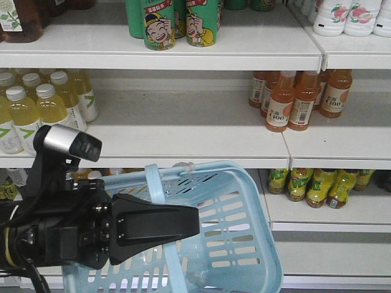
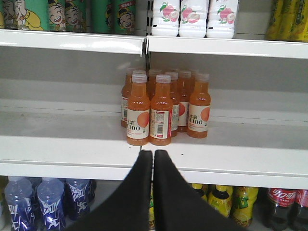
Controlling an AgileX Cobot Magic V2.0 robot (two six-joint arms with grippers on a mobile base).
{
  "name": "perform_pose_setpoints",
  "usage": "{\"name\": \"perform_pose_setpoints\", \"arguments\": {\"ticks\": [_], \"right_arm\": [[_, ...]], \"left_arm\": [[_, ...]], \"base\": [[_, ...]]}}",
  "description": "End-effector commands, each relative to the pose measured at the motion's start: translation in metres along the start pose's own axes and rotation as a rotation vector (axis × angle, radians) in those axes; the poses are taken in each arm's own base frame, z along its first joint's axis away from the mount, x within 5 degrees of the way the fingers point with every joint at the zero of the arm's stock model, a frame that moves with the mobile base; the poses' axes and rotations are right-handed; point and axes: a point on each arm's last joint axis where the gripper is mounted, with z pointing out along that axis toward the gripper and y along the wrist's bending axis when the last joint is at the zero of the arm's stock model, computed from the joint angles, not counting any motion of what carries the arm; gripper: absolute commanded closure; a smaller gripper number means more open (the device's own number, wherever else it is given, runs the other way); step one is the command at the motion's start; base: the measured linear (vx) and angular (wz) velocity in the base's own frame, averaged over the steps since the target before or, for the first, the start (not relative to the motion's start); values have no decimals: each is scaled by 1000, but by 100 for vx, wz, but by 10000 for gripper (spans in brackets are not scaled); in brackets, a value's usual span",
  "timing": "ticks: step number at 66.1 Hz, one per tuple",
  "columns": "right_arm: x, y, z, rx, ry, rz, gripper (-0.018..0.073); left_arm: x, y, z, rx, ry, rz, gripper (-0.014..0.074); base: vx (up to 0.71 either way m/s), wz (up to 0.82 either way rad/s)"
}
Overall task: Place coke in basket with both arms
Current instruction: 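Drive the base away from the shelf carrying the basket in the left gripper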
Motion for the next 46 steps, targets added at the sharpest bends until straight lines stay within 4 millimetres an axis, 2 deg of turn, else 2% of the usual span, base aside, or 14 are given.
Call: {"name": "perform_pose_setpoints", "arguments": {"ticks": [1,29,46], "right_arm": [[-4,1,-1,-3,-77,-11,564],[-4,1,-1,-3,-77,-11,564],[-4,1,-1,-3,-77,-11,564]], "left_arm": [[-3,-32,-3,249,4,28,603],[-3,-32,-3,249,4,28,603],[-3,-32,-3,249,4,28,603]], "base": [[0,0],[0,-2],[-3,-23]]}}
